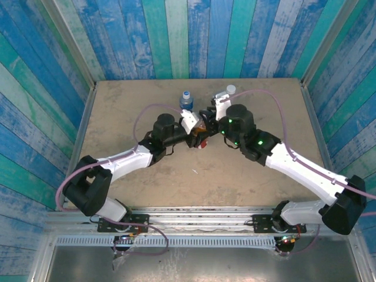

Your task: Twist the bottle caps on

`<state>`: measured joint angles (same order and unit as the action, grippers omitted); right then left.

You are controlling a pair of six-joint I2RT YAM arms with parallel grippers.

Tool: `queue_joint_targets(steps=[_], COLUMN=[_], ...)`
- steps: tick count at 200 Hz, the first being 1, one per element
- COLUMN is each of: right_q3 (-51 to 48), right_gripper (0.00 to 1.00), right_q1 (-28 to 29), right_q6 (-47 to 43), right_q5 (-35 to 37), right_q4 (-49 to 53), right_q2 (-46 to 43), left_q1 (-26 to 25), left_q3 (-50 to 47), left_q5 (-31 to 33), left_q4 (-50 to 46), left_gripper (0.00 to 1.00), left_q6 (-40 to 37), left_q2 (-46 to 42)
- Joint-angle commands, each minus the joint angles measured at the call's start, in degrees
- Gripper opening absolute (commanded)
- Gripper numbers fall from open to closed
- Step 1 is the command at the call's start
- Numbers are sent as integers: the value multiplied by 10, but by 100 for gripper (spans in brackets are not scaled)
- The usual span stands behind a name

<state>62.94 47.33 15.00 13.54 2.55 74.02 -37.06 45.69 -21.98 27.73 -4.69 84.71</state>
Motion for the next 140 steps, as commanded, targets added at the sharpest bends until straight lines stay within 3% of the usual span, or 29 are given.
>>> queue_joint_targets(steps=[1,20,47,78,107,140], right_q3=[-33,-35,-23,-26,-48,28], right_gripper=[26,30,47,62,66,61], right_q1=[28,24,0,-10,-17,-17], right_q6=[52,29,-70,-170,-269,-396], right_q5=[73,64,-74,-158,-270,-298], right_q4=[120,95,76,104,143,311], right_q2=[29,8,-23,-100,-179,-180], left_q1=[-2,-3,8,20,26,26], left_q3=[48,30,2,-36,-40,-23], left_q5=[85,64,-45,-145,-184,-245], left_q4=[125,121,112,82,6,-119], left_gripper=[62,63,63,64,64,63], left_q6=[3,-10,-28,-72,-139,-261], left_q2=[-4,-19,-29,-54,-69,-85])
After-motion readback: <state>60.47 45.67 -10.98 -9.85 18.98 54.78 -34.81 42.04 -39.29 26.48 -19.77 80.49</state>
